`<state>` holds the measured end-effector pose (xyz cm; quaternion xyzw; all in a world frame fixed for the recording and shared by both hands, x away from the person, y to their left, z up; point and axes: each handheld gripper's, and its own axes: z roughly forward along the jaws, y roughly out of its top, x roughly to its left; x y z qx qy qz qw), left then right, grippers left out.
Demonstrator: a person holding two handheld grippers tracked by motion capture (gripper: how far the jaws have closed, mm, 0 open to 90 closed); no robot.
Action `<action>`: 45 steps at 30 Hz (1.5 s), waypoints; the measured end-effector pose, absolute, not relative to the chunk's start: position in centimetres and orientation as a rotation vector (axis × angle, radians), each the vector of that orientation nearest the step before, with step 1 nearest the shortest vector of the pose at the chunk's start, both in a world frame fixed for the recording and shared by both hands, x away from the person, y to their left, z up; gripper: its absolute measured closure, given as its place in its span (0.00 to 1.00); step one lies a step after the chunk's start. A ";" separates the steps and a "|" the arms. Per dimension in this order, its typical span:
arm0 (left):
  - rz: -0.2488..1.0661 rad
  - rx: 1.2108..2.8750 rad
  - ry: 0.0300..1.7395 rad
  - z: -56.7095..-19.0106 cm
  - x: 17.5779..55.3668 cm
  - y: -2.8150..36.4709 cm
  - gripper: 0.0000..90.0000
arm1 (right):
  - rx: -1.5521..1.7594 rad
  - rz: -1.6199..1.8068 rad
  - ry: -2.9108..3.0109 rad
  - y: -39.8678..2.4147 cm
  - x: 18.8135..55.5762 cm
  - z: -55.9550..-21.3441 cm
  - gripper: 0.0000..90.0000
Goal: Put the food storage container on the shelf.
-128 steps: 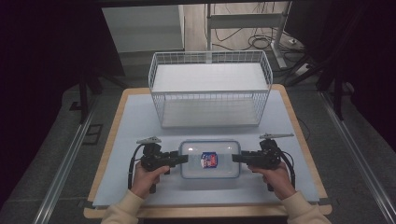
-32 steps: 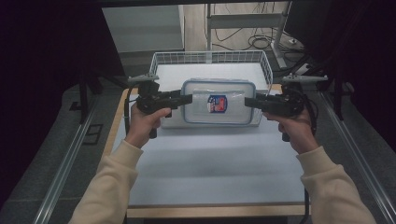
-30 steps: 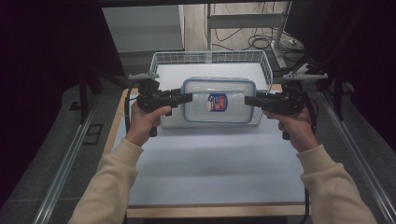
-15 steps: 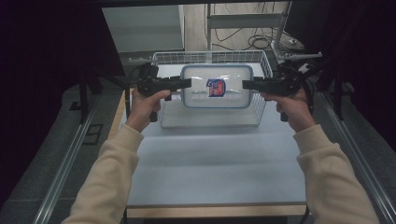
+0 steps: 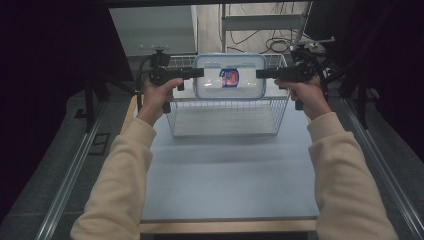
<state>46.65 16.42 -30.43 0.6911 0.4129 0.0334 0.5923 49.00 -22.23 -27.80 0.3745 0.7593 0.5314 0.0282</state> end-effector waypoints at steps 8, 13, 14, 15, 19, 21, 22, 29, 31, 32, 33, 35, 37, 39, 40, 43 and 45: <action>0.035 1.592 1.005 -31.2 49.0 16.7 0.55 | 1.235 1.660 2.351 -21.9 52.2 -28.5 0.58; -0.034 1.569 1.065 -31.2 50.5 17.0 0.55 | 1.293 1.647 2.344 -21.7 53.2 -28.4 0.57; -0.041 1.548 1.081 -31.3 50.7 16.9 0.55 | 1.315 1.652 2.341 -21.7 53.4 -28.5 0.57; -0.046 1.543 1.091 -31.3 50.8 16.9 0.55 | 1.338 1.658 2.336 -21.7 53.7 -28.6 0.56; -0.087 1.495 1.150 -31.7 51.4 16.9 0.54 | 1.373 1.653 2.332 -21.6 54.0 -28.7 0.54; -0.102 1.522 1.192 -32.0 51.9 16.7 0.53 | 1.377 1.588 2.335 -21.3 54.0 -28.8 0.55; -0.089 1.527 1.217 -32.3 52.1 16.6 0.50 | 1.398 1.547 2.325 -21.2 54.1 -28.9 0.56; -0.095 1.488 1.254 -32.9 52.9 16.5 0.47 | 1.478 1.573 2.238 -21.0 54.4 -29.7 0.58; -0.084 1.501 1.243 -32.8 52.9 16.4 0.44 | 1.471 1.565 2.219 -21.0 54.2 -29.7 0.57; -0.065 1.492 1.241 -32.7 52.8 16.5 0.40 | 1.463 1.558 2.210 -21.1 54.1 -29.6 0.55; -0.047 1.478 1.239 -32.5 52.6 16.7 0.37 | 1.455 1.563 2.198 -21.2 53.9 -29.6 0.55; -0.008 1.474 1.221 -32.1 52.0 16.9 0.34 | 1.420 1.590 2.185 -21.5 53.5 -29.4 0.54; 0.021 1.496 1.202 -31.7 51.3 17.0 0.33 | 1.372 1.583 2.190 -21.8 52.8 -29.1 0.53; 0.036 1.519 1.196 -31.4 50.4 17.3 0.31 | 1.331 1.561 2.201 -22.0 52.1 -28.8 0.52; 0.044 1.526 1.198 -31.3 49.9 17.4 0.30 | 1.308 1.559 2.211 -22.0 51.7 -28.8 0.51; 0.078 1.555 1.188 -31.0 48.4 17.7 0.28 | 1.251 1.555 2.228 -22.3 50.4 -28.7 0.47; 0.103 1.589 1.180 -30.9 47.2 17.9 0.27 | 1.216 1.568 2.246 -22.5 49.2 -28.9 0.46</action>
